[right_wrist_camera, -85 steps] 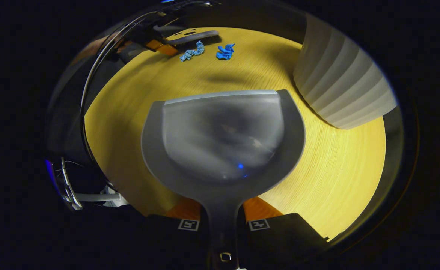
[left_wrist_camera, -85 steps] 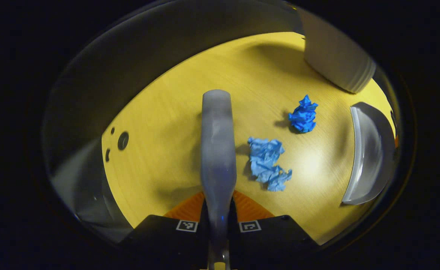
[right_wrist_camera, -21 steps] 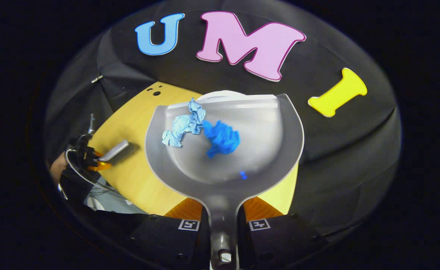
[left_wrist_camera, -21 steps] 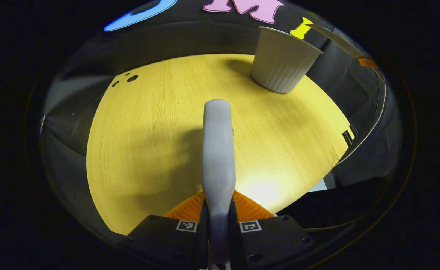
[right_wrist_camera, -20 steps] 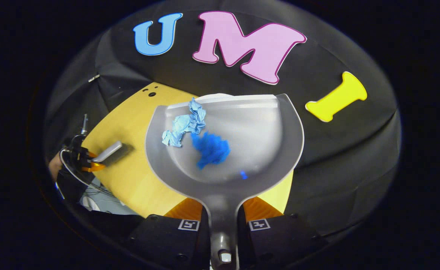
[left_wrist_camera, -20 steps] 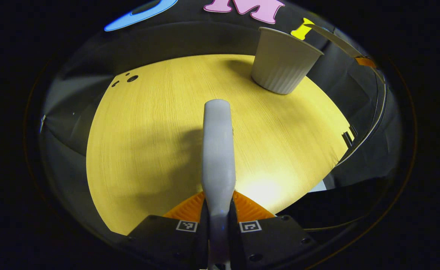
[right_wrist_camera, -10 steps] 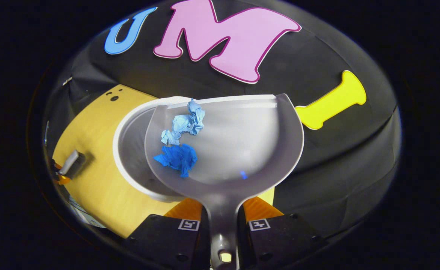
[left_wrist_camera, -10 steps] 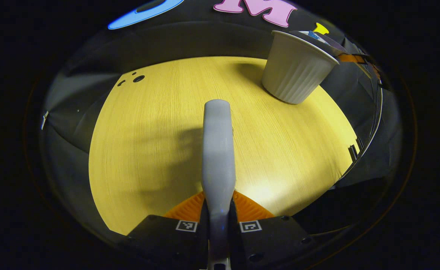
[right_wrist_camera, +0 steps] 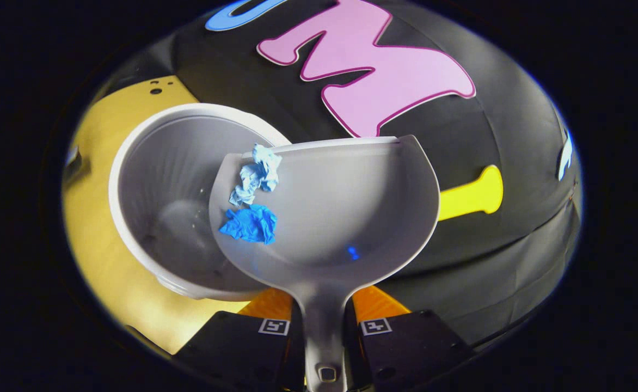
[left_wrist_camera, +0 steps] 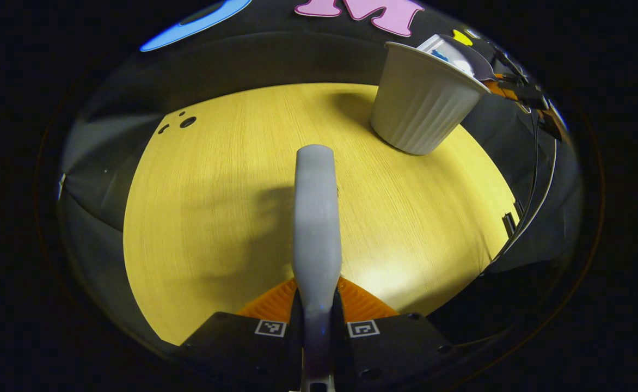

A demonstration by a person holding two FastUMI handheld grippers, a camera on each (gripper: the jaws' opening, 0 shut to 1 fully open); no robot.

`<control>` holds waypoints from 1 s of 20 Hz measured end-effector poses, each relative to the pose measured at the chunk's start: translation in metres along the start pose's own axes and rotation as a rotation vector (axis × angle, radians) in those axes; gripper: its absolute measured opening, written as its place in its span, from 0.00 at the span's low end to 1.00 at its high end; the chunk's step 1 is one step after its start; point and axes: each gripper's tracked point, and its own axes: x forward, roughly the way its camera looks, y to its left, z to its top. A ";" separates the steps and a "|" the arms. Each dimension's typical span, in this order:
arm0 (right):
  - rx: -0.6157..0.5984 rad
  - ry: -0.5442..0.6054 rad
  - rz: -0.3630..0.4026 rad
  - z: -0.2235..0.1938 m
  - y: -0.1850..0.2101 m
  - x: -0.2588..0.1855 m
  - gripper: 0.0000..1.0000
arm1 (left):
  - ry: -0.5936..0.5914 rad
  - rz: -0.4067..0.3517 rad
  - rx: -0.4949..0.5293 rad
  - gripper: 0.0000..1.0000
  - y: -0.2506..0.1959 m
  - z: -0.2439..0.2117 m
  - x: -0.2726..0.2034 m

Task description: Pick up the small broom and dustpan from the desktop, sweep the trash into the dustpan with the broom, and then empty the trash into the garbage bin.

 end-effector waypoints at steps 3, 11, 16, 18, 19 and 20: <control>-0.102 -0.022 -0.087 0.004 -0.004 0.001 0.32 | -0.001 0.000 -0.002 0.27 -0.005 0.001 -0.001; -0.258 -0.083 -0.209 -0.003 -0.025 -0.019 0.33 | 0.010 -0.014 -0.046 0.27 -0.020 -0.014 -0.002; -0.157 -0.055 -0.162 -0.009 -0.020 -0.019 0.32 | -0.028 0.018 -0.038 0.27 -0.018 -0.012 -0.006; -0.221 -0.062 -0.189 -0.006 -0.022 -0.018 0.33 | -0.034 0.021 -0.038 0.27 -0.020 -0.013 -0.009; -0.269 -0.068 -0.208 -0.002 -0.024 -0.018 0.32 | -0.036 0.019 -0.041 0.27 -0.022 -0.014 -0.010; -0.325 -0.084 -0.229 0.003 -0.027 -0.018 0.33 | -0.038 0.017 -0.044 0.26 -0.024 -0.017 -0.011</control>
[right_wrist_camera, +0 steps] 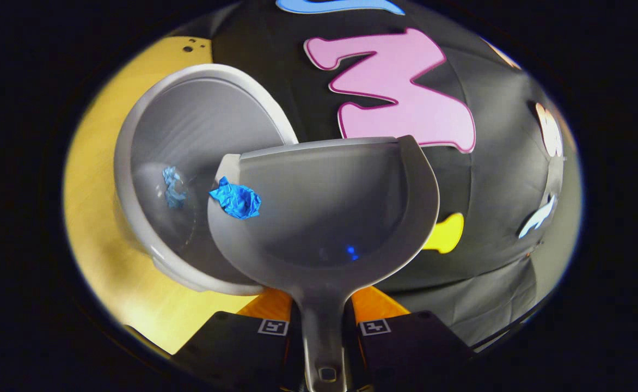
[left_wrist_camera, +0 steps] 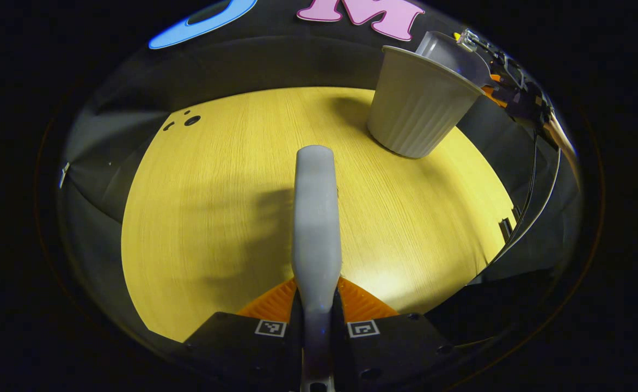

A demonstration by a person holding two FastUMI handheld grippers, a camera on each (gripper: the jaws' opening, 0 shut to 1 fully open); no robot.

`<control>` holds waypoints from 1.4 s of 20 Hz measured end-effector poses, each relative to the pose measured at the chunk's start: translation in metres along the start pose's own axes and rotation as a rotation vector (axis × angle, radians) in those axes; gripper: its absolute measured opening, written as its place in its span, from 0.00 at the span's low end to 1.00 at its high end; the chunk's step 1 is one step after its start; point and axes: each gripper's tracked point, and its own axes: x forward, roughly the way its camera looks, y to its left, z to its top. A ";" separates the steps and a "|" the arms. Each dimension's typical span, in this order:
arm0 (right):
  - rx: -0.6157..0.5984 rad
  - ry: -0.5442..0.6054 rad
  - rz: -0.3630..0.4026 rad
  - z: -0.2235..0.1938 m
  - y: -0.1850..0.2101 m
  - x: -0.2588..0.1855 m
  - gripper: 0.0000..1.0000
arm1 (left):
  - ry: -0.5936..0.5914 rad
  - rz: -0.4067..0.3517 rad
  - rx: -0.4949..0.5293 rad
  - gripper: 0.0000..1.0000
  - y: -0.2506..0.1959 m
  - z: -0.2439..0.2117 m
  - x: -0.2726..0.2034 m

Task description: Pick up the small broom and dustpan from the desktop, sweep the trash into the dustpan with the broom, and then empty the trash into the garbage bin.

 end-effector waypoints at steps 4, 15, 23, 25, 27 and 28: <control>-0.120 -0.018 -0.059 0.007 -0.007 -0.001 0.33 | -0.003 -0.008 -0.018 0.29 -0.005 -0.009 -0.003; -0.274 -0.039 -0.099 0.010 -0.016 -0.013 0.33 | -0.015 -0.010 -0.039 0.29 -0.009 -0.025 -0.012; 0.218 0.054 0.178 0.001 -0.003 -0.031 0.33 | -0.124 0.086 -0.062 0.23 0.006 -0.015 -0.036; 0.380 0.026 0.241 0.011 -0.008 -0.041 0.33 | -0.165 0.105 -0.094 0.26 0.006 -0.011 -0.045; 0.536 0.014 0.301 0.023 -0.014 -0.050 0.33 | -0.199 0.124 -0.108 0.27 0.008 -0.009 -0.055; 0.601 0.017 0.331 0.027 -0.016 -0.054 0.33 | -0.211 0.128 -0.114 0.27 0.009 -0.008 -0.059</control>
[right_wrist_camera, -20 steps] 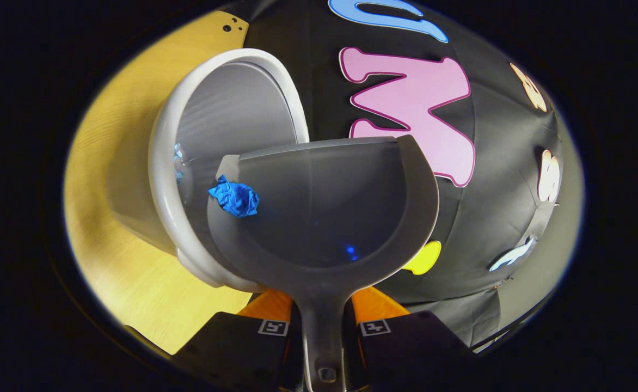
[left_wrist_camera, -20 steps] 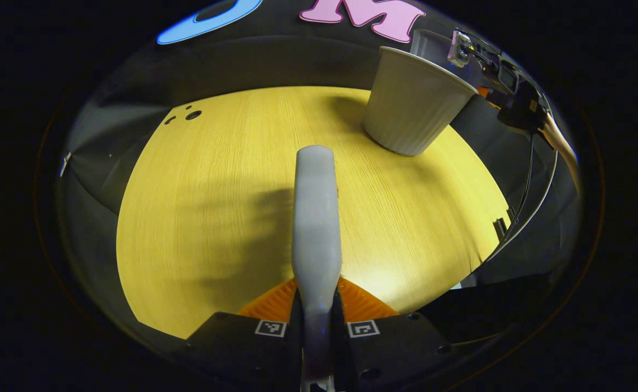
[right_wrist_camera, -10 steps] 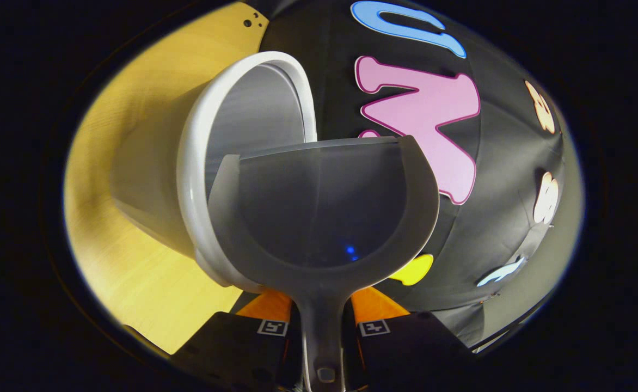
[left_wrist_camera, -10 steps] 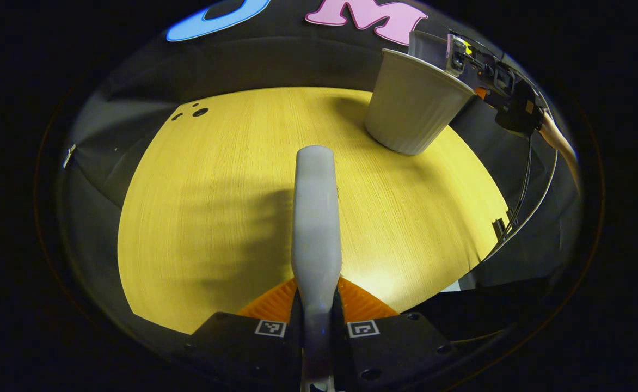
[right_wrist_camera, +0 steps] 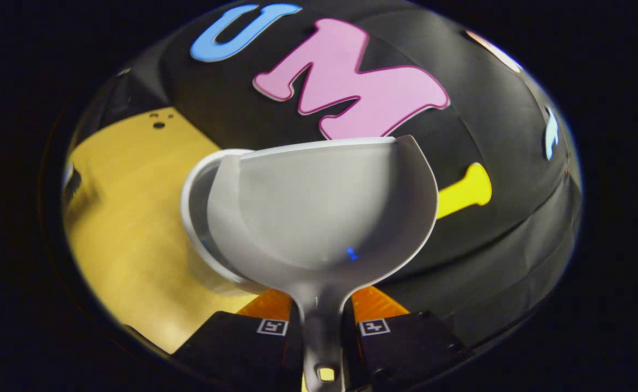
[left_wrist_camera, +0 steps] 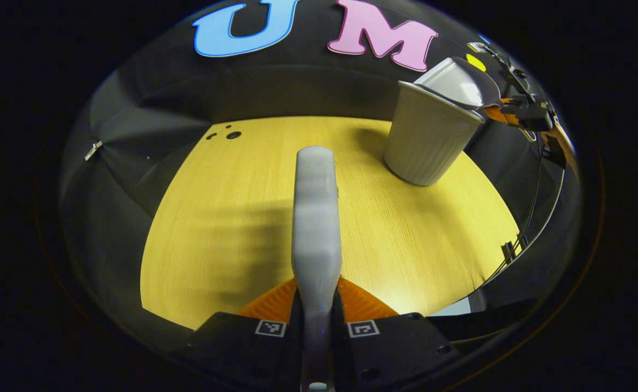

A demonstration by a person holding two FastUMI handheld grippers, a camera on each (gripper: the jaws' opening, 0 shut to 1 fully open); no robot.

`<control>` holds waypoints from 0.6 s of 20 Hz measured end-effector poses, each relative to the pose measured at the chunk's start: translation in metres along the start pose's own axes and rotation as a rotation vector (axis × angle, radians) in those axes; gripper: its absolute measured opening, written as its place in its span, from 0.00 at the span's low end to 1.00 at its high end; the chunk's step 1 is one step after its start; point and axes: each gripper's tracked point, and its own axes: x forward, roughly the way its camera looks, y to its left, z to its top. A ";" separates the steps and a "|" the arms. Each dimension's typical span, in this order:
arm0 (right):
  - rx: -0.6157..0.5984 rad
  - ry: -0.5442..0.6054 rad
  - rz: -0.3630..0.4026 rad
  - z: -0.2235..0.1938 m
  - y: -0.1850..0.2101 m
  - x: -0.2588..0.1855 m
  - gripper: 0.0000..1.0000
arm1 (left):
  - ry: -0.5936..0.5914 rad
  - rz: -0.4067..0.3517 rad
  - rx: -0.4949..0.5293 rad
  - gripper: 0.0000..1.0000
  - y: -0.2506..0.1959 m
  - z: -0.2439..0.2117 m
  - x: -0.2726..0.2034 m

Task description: Pick up the small broom and dustpan from the desktop, sweep the trash into the dustpan with the broom, and then empty the trash into the garbage bin.

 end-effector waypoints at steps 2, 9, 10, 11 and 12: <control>0.131 0.002 0.063 0.007 0.007 -0.007 0.33 | -0.021 0.005 -0.009 0.27 0.000 0.002 -0.006; 0.417 -0.042 0.287 0.026 0.038 -0.028 0.32 | -0.059 0.026 -0.023 0.29 0.009 -0.007 -0.020; 0.457 -0.036 0.331 0.024 0.051 -0.040 0.32 | -0.058 0.029 -0.021 0.27 0.013 -0.010 -0.020; 0.482 -0.028 0.375 0.022 0.067 -0.054 0.32 | -0.054 0.032 -0.020 0.26 0.017 -0.013 -0.019; 0.502 -0.015 0.415 0.019 0.084 -0.070 0.32 | -0.049 0.037 -0.021 0.26 0.020 -0.016 -0.018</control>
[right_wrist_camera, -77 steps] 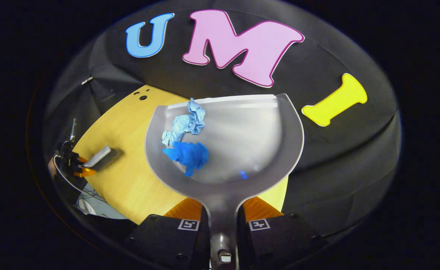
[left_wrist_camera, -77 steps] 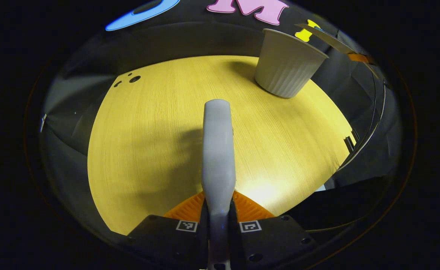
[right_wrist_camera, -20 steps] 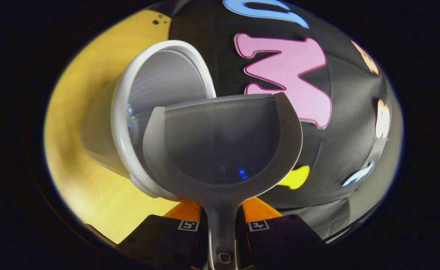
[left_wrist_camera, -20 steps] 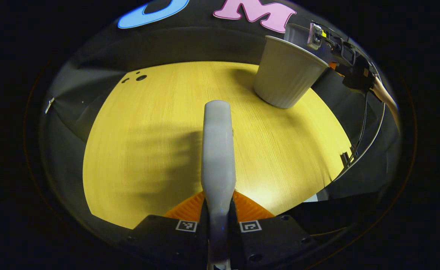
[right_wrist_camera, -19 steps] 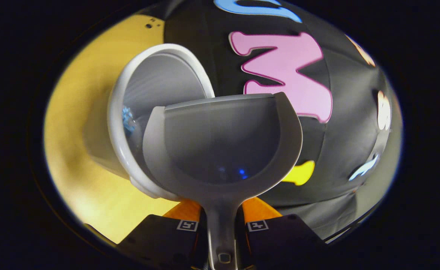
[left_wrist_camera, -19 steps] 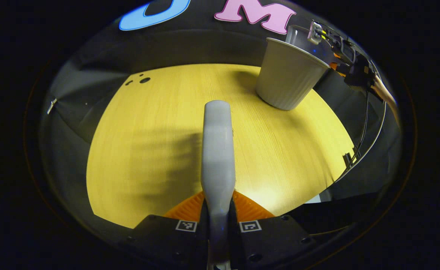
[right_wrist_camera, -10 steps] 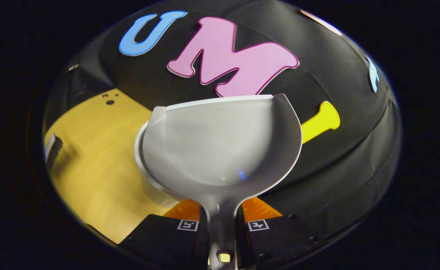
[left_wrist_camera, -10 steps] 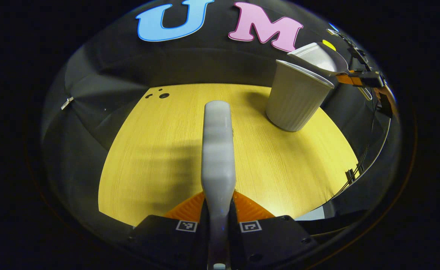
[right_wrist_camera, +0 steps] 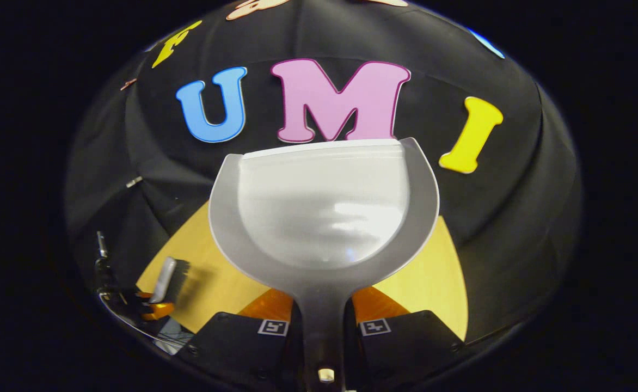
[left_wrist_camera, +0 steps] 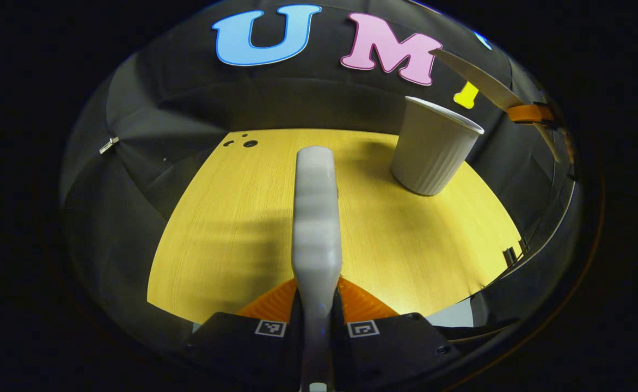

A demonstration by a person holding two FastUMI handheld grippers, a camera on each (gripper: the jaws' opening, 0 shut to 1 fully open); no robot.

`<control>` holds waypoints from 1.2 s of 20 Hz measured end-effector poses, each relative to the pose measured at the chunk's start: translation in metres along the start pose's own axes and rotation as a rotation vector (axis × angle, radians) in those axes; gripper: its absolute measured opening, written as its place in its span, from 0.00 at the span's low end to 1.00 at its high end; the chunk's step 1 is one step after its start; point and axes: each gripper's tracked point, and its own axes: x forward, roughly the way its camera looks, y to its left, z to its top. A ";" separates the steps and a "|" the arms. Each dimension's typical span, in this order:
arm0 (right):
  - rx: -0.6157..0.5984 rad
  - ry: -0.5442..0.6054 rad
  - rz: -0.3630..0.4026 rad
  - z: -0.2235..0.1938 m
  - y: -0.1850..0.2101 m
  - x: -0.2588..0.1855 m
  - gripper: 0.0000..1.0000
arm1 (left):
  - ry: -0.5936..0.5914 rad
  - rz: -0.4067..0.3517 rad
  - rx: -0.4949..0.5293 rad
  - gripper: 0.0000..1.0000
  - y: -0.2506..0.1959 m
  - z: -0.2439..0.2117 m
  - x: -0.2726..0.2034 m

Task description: Pick up the small broom and dustpan from the desktop, sweep the trash into the dustpan with the broom, and then empty the trash into the garbage bin.

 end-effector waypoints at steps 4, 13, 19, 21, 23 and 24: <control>0.050 0.103 0.135 -0.053 0.061 -0.009 0.32 | 0.021 0.008 -0.025 0.26 0.007 -0.007 0.010; 0.011 0.422 0.236 -0.194 0.120 0.014 0.33 | 0.129 0.024 -0.065 0.27 0.028 -0.031 0.044; -0.009 0.512 0.189 -0.219 0.116 0.053 0.33 | 0.228 0.029 -0.070 0.27 0.030 -0.048 0.073; -0.043 0.506 0.153 -0.222 0.116 0.054 0.33 | 0.256 0.041 -0.051 0.27 0.028 -0.052 0.082; -0.057 0.517 0.133 -0.227 0.122 0.057 0.34 | 0.277 0.042 -0.042 0.27 0.027 -0.050 0.090; -0.049 0.530 0.133 -0.228 0.124 0.057 0.34 | 0.290 0.043 -0.036 0.27 0.027 -0.047 0.095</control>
